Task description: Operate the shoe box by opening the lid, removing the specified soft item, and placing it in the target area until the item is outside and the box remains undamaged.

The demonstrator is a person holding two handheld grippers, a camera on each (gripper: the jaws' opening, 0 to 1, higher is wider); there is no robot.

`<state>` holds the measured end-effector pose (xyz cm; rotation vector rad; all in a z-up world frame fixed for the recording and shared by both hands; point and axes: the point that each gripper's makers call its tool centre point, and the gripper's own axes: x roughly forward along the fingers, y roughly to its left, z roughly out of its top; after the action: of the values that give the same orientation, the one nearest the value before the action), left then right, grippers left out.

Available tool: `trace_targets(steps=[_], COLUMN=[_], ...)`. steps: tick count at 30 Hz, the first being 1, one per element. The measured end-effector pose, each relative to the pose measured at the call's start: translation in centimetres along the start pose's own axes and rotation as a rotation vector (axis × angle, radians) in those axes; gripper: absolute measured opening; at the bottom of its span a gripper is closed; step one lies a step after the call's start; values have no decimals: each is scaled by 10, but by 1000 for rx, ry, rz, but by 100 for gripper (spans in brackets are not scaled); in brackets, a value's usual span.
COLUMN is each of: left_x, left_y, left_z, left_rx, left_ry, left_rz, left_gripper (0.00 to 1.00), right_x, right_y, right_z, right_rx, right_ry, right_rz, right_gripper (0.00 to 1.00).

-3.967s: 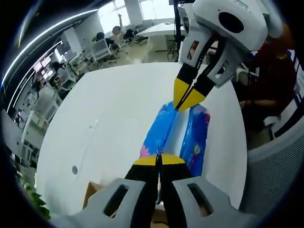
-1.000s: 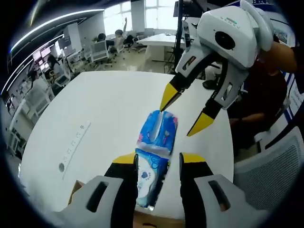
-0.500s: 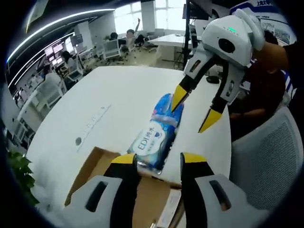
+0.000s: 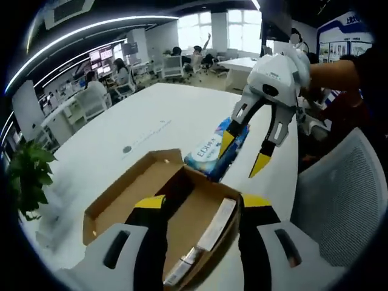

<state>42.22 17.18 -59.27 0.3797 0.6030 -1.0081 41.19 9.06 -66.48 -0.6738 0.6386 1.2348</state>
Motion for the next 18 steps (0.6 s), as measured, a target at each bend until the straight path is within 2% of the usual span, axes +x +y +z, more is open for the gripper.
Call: trace_targets(steps=[3, 8, 12, 18], left_x=[-13, -31, -43, -63], left_y=[5, -1, -9, -16], left_z=[-14, -29, -37, -56], left_rx=[-44, -98, -127, -150], left_ry=[-23, -77, -113, -128], left_rz=[53, 94, 118, 168], left_gripper=[49, 53, 55, 56], right_x=[15, 35, 50, 67], right_y=[0, 0, 1, 2], right_z=[4, 7, 5, 0], right_rx=[-57, -79, -69, -72], right_ry=[-1, 6, 18, 40], right_rz=[2, 9, 32, 39], right_gripper=[34, 35, 35, 35])
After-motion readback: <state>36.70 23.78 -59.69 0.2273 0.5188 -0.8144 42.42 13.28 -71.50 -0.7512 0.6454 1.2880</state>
